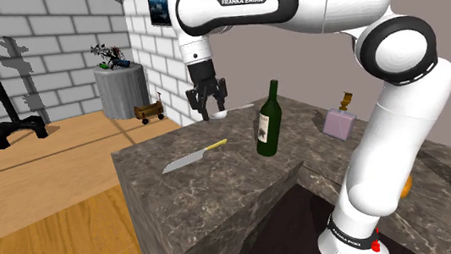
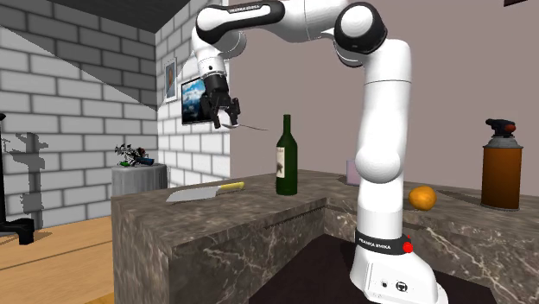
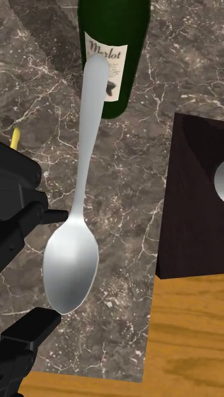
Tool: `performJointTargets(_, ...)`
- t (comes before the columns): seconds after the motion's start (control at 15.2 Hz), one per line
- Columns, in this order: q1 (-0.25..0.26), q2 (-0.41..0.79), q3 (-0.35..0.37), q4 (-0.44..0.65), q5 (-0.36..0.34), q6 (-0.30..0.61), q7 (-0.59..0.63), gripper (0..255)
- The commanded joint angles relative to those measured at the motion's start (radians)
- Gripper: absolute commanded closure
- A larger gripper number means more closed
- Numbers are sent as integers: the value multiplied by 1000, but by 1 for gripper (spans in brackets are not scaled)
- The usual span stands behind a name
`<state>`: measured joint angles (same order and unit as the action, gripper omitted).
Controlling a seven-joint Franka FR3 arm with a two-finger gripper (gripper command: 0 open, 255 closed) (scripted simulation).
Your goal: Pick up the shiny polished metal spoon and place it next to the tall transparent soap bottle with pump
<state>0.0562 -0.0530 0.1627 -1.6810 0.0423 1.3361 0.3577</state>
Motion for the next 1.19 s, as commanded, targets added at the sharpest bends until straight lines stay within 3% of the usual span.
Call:
performJointTargets(0.0, 0, 7, 0, 34, -1, -28, 2, 255)
performJointTargets(0.46, 1, 35, 1, 160, -3, -126, 8, 255)
performJointTargets(1.12, -69, -292, -107, -187, -43, -107, -184, 255)
